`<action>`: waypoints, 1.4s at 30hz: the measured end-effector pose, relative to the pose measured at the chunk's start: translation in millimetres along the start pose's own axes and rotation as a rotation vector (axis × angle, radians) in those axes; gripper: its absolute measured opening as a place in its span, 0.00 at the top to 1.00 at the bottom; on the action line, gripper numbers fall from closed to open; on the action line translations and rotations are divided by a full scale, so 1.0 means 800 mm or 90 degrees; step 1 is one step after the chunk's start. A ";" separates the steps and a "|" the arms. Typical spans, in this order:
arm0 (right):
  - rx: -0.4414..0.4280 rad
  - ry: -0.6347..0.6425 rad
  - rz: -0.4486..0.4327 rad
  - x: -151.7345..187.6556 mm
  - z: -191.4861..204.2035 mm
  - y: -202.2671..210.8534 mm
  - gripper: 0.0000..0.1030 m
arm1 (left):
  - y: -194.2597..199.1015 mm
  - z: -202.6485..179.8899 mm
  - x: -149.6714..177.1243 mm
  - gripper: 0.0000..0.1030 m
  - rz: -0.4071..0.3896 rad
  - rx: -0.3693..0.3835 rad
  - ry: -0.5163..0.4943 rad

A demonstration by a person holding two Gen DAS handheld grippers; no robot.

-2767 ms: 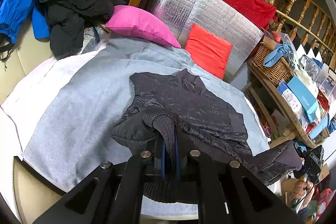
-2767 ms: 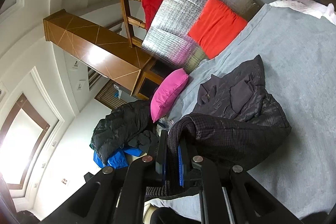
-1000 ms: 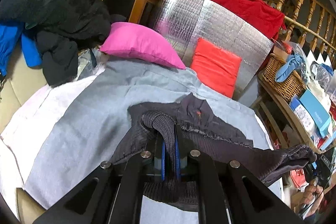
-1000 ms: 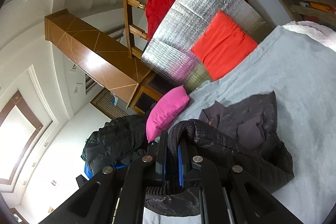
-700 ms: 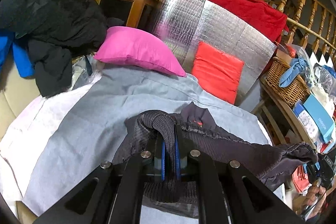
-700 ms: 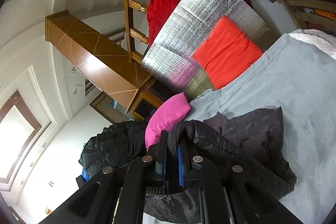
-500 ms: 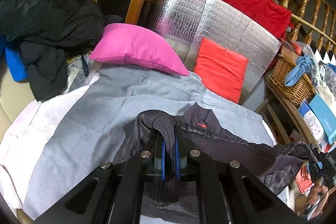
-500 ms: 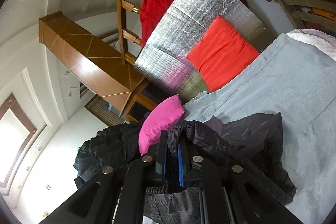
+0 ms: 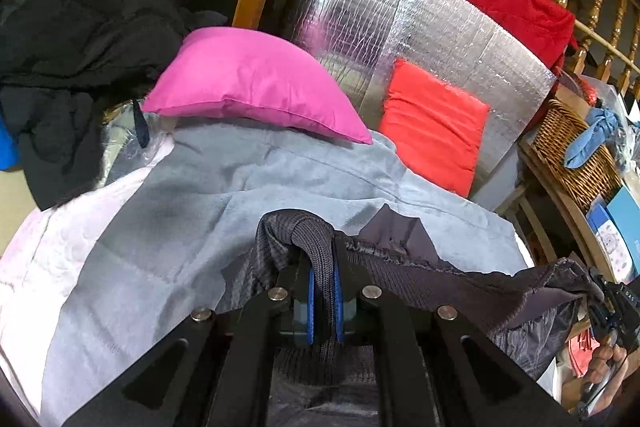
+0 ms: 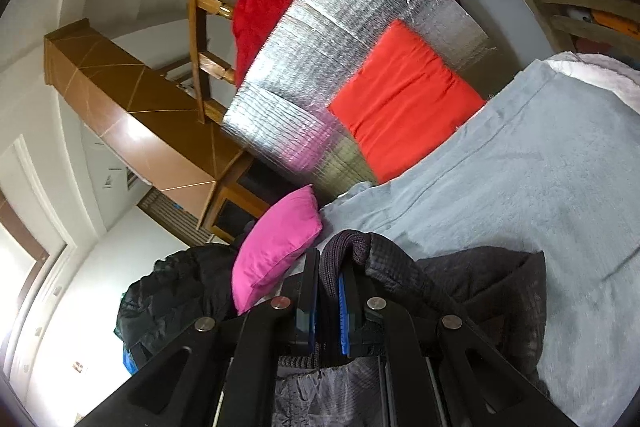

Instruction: Fold large clothes

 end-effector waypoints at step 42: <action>0.178 -0.109 0.115 -0.015 -0.214 -0.189 0.92 | -0.241 0.009 -0.003 0.92 0.177 -0.039 0.058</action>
Point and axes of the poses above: each gripper's, at about its wrist camera, not at the fingertips, and y roughly against the way its jaws point, z to its left, x to its underside, the point moved 5 cm from there along -y, roughly the way its jaws point, and after that the axes turned 8 degrees about -x, right-handed, at the moved point
